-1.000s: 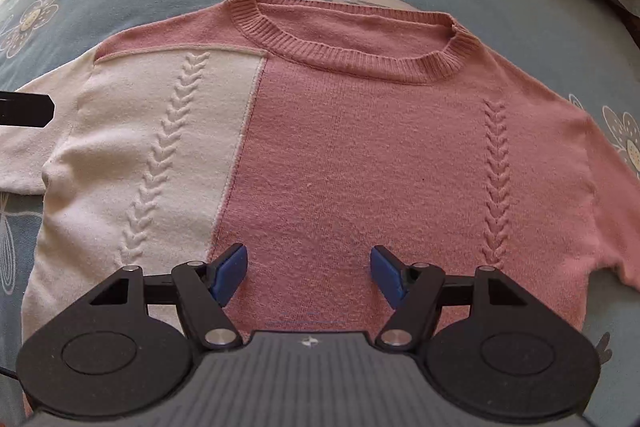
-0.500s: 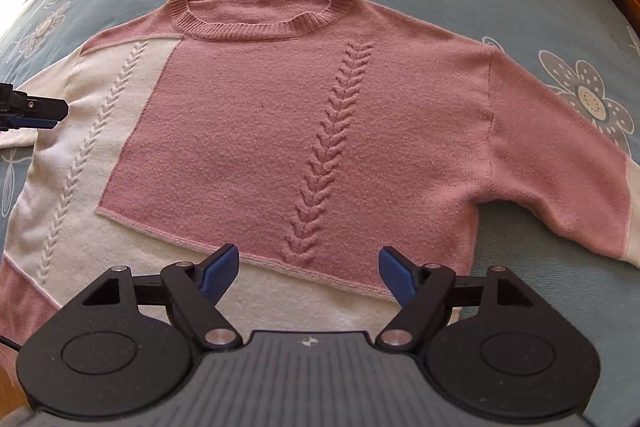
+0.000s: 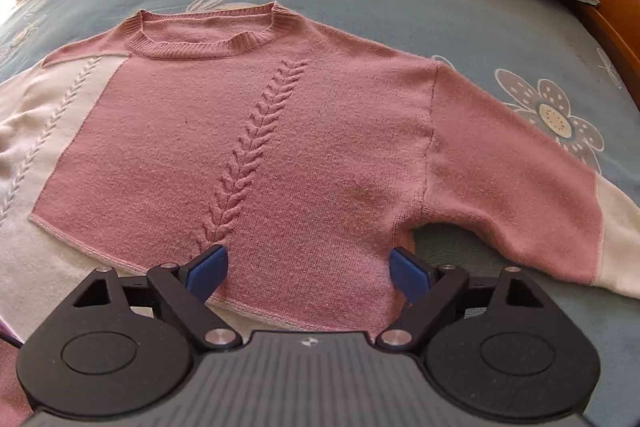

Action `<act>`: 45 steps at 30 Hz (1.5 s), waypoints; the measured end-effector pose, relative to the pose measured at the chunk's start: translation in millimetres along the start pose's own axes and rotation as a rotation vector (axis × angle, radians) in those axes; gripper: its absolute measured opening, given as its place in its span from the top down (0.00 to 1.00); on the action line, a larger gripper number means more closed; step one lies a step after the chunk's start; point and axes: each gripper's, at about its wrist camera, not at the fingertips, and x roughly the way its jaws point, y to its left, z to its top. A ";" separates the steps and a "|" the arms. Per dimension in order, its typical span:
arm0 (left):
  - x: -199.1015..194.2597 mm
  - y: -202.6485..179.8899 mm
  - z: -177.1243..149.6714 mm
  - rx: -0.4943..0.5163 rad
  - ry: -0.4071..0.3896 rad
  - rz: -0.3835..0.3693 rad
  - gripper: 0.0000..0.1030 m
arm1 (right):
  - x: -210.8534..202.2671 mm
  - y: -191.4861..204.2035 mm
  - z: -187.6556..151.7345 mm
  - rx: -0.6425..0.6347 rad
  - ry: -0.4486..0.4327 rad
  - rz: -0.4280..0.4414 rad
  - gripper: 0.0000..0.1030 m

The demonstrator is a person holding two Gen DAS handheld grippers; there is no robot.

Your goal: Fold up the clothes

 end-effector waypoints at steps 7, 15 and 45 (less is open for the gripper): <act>10.1 -1.4 -13.7 0.039 0.011 -0.065 0.46 | -7.3 38.0 -7.7 -0.015 0.012 0.023 0.10; -14.8 12.4 -16.7 0.003 -0.060 -0.168 0.44 | -0.9 46.6 -37.6 0.019 0.060 -0.010 0.01; -54.5 -39.1 -123.4 0.217 -0.249 -0.019 0.28 | -54.6 54.5 -100.3 -0.075 -0.041 -0.047 0.00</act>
